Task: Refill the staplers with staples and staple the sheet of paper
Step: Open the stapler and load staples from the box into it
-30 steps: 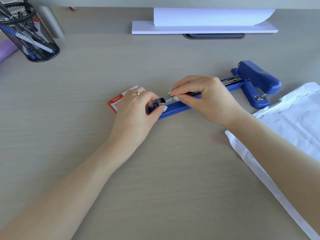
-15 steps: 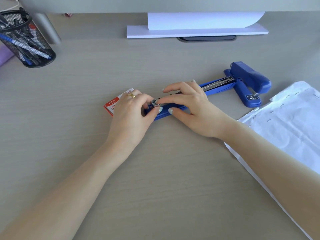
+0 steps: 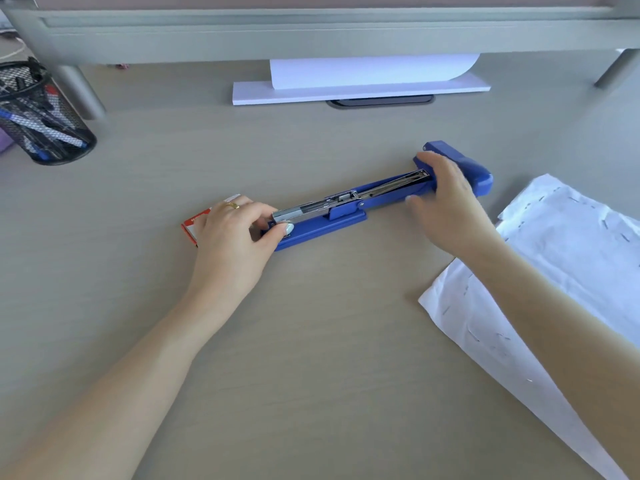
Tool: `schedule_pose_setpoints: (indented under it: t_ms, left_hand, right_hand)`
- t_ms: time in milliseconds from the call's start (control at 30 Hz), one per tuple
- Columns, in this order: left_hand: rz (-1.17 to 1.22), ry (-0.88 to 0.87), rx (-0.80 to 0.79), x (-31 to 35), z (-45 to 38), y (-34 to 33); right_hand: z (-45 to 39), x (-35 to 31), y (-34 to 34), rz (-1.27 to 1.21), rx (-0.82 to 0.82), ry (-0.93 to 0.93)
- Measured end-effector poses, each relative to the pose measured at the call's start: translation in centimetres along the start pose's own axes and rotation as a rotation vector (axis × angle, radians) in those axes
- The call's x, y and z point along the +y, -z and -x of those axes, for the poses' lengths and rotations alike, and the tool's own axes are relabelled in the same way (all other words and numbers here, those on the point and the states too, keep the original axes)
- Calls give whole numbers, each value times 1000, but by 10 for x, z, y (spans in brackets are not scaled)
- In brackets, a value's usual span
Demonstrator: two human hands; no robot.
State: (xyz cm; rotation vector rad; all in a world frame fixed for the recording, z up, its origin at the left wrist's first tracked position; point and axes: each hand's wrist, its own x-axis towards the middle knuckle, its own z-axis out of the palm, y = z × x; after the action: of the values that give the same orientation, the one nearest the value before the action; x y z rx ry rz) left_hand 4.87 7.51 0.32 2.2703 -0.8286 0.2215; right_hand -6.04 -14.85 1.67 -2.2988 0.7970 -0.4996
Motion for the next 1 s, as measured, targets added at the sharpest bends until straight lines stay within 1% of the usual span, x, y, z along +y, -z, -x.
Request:
schedule_pose_setpoints:
  t_ms: [100, 133, 200, 267, 300, 367, 400, 467, 533, 600, 633, 700, 733, 767, 900, 1000]
  left_hand:
    - [-19, 33, 5, -4, 1, 2]
    - [-13, 37, 8, -5, 1, 2]
    - [6, 32, 10, -6, 0, 3]
    - [37, -5, 5, -6, 0, 4]
    - [47, -19, 1, -5, 0, 5]
    - [49, -18, -8, -3, 1, 6]
    - [50, -15, -10, -3, 1, 5]
    - [55, -15, -11, -2, 1, 5]
    - [58, -3, -10, 1, 2, 5]
    - [68, 14, -9, 1, 3, 5]
    - [74, 17, -10, 1, 3, 5]
    - [84, 9, -12, 0, 3, 4]
    - [93, 4, -15, -1, 3, 3]
    - [99, 4, -22, -1, 3, 3]
    - [117, 11, -37, -1, 1, 3]
    - [144, 5, -49, 1, 1, 4]
  right_hand:
    - [-7, 4, -4, 404, -16, 105]
    - [-9, 4, -6, 468, -6, 114]
    - [-15, 4, -6, 453, -13, 104]
    - [-21, 3, -3, 316, 15, 106]
    - [-22, 2, 0, 223, 61, 120]
    - [-22, -8, 9, -14, 147, 126]
    - [-22, -15, 12, -152, 149, 129]
    - [-17, -35, 10, -413, 84, 185]
    - [-9, -54, 4, -548, 0, 272]
    - [2, -68, -6, -493, -135, 379]
    - [8, -73, -13, -397, -216, 443]
    - [18, -79, -29, -92, -342, 603]
    - [23, -79, -38, 26, -357, 676]
    - [26, -79, -45, 84, -346, 725]
    - [25, -73, -52, 60, -313, 728]
    - [24, -72, -50, -51, -354, 678]
